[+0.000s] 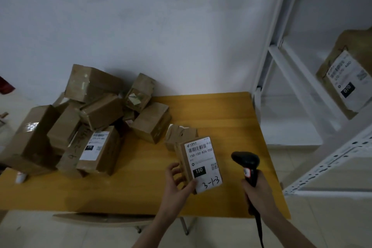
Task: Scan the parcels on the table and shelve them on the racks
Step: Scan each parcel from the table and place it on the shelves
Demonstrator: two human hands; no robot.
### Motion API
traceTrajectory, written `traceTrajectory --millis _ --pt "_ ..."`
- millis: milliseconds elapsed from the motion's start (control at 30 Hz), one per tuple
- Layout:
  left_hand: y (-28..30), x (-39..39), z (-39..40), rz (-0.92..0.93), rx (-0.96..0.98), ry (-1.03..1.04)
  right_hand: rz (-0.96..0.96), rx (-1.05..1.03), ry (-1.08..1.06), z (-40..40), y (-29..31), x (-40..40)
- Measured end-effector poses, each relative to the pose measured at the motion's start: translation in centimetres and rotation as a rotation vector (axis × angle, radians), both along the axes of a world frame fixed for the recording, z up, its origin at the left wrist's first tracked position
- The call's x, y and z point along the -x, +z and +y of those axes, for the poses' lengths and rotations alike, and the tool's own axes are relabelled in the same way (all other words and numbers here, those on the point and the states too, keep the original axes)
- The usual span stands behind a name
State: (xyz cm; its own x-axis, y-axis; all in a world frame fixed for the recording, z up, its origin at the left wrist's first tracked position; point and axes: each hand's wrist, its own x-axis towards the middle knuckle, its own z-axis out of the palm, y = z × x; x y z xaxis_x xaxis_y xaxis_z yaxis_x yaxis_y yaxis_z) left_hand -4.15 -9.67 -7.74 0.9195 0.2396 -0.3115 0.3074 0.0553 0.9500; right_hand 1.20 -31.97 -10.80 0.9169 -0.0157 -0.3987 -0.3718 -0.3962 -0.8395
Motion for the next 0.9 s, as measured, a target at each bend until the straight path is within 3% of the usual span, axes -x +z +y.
traceTrajectory --millis 133,367,533,600,700,733,900 --pt "0.5 1.0 2.1 0.031 0.02 0.0 0.168 0.051 0.094 1.3 -7.1 -3.6" --pt "0.3 0.9 4.4 0.057 0.051 -0.059 0.254 0.097 0.011 3.1 -10.9 -4.6" --pt "-0.3 -0.1 2.6 0.074 0.115 -0.18 0.05 0.297 -0.165 2.3 -8.4 -2.7" --pt "-0.9 -1.0 0.6 0.096 0.115 -0.244 -0.101 0.045 -0.215 1.5 -5.0 -0.7" --pt "-1.8 -2.1 -4.1 0.075 0.036 -0.352 -0.073 -0.545 -0.189 -0.1 0.6 3.0" --pt "-1.7 -2.2 -6.0 0.065 0.024 -0.409 -0.092 -0.643 -0.209 -1.2 1.6 4.3" --pt "0.9 -0.8 -14.5 0.081 0.059 -0.731 -0.217 -0.725 -0.446 -8.4 3.6 10.9"
